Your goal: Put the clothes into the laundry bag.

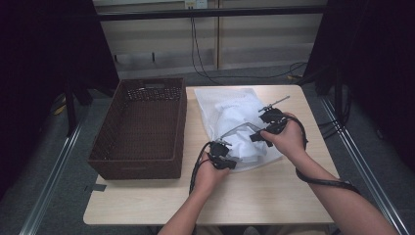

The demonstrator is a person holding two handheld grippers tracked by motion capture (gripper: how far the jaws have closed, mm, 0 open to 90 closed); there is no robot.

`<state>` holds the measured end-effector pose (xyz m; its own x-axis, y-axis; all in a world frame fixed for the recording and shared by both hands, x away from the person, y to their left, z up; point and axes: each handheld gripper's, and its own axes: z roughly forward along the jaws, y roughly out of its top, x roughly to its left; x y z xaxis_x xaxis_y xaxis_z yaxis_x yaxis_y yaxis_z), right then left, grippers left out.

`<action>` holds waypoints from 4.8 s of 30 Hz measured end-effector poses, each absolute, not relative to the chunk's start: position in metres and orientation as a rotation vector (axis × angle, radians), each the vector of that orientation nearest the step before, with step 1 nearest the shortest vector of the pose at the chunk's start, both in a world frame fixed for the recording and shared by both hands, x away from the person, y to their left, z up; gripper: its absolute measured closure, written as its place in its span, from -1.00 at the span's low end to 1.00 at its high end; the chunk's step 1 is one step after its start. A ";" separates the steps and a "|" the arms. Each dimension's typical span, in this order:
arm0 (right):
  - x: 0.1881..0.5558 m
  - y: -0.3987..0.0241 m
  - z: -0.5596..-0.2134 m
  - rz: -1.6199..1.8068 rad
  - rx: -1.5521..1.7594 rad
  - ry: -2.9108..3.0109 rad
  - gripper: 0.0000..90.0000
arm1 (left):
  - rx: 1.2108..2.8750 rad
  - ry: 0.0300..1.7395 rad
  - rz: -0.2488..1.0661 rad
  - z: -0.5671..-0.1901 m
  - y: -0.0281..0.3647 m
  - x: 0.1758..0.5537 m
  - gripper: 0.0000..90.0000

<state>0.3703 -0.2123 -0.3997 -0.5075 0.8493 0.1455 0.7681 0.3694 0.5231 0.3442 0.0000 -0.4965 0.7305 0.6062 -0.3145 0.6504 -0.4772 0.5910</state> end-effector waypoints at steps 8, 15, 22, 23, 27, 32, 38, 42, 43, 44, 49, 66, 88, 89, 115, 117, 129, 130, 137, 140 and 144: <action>0.359 -0.211 -0.403 0.816 1.428 2.560 0.74 | 2.199 0.967 -0.082 -0.497 -0.001 0.343 1.00; 0.349 -0.198 -0.414 0.813 1.384 2.679 1.00 | 2.191 0.981 -0.089 -0.497 -0.001 0.343 1.00; 0.348 -0.184 -0.435 0.765 1.373 2.740 1.00 | 2.170 1.009 -0.103 -0.497 -0.001 0.344 1.00; 0.349 -0.183 -0.437 0.755 1.370 2.737 1.00 | 2.175 1.011 -0.101 -0.497 0.000 0.344 1.00; 0.353 -0.178 -0.447 0.728 1.377 2.756 1.00 | 2.170 1.028 -0.101 -0.497 -0.001 0.343 1.00; 0.356 -0.174 -0.456 0.732 1.392 2.765 1.00 | 2.176 1.050 -0.123 -0.496 -0.001 0.345 1.00; 0.360 -0.174 -0.462 0.742 1.417 2.751 1.00 | 2.206 1.026 -0.116 -0.495 0.000 0.346 1.00; 0.362 -0.175 -0.463 0.756 1.448 2.746 1.00 | 2.181 1.031 -0.144 -0.497 0.003 0.348 1.00; 0.363 -0.175 -0.463 0.750 1.448 2.750 1.00 | 2.176 1.035 -0.151 -0.498 0.003 0.348 1.00; 0.364 -0.175 -0.464 0.745 1.450 2.743 1.00 | 2.173 1.041 -0.154 -0.498 0.003 0.348 1.00; 0.369 -0.174 -0.465 0.739 1.459 2.727 1.00 | 2.225 1.024 -0.110 -0.494 -0.002 0.347 1.00; 0.390 -0.170 -0.460 0.697 1.495 2.642 1.00 | 2.200 1.041 -0.136 -0.496 0.000 0.347 1.00; 0.419 -0.161 -0.462 0.713 1.496 2.554 1.00 | 2.152 1.078 -0.174 -0.497 0.001 0.348 1.00; 0.420 -0.161 -0.462 0.712 1.497 2.551 1.00 | 2.123 1.104 -0.174 -0.498 -0.001 0.347 1.00; 0.418 -0.161 -0.458 0.745 1.463 2.555 1.00 | 2.127 1.079 -0.216 -0.499 0.004 0.340 1.00; 0.413 -0.161 -0.456 0.762 1.453 2.564 1.00 | 2.136 1.073 -0.218 -0.499 0.006 0.337 1.00; 0.379 -0.165 -0.448 0.829 1.409 2.625 1.00 | 2.149 1.053 -0.240 -0.499 0.012 0.329 1.00; 0.377 -0.165 -0.450 0.827 1.404 2.629 1.00 | 2.151 1.053 -0.247 -0.499 0.012 0.330 1.00; 0.382 -0.171 -0.463 0.800 1.430 2.595 1.00 | 2.165 1.042 -0.249 -0.499 0.013 0.331 1.00; 0.388 -0.171 -0.466 0.794 1.422 2.590 1.00 | 2.167 1.039 -0.253 -0.499 0.013 0.331 1.00; 0.394 -0.168 -0.468 0.777 1.431 2.579 1.00 | 2.156 1.043 -0.250 -0.499 0.013 0.331 1.00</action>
<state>0.3940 -0.1679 -0.4682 -0.5564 0.8152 0.1609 0.7683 0.4311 0.4730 0.3308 0.0128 -0.4993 0.6543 0.6061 -0.4523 0.7454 -0.4159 0.5210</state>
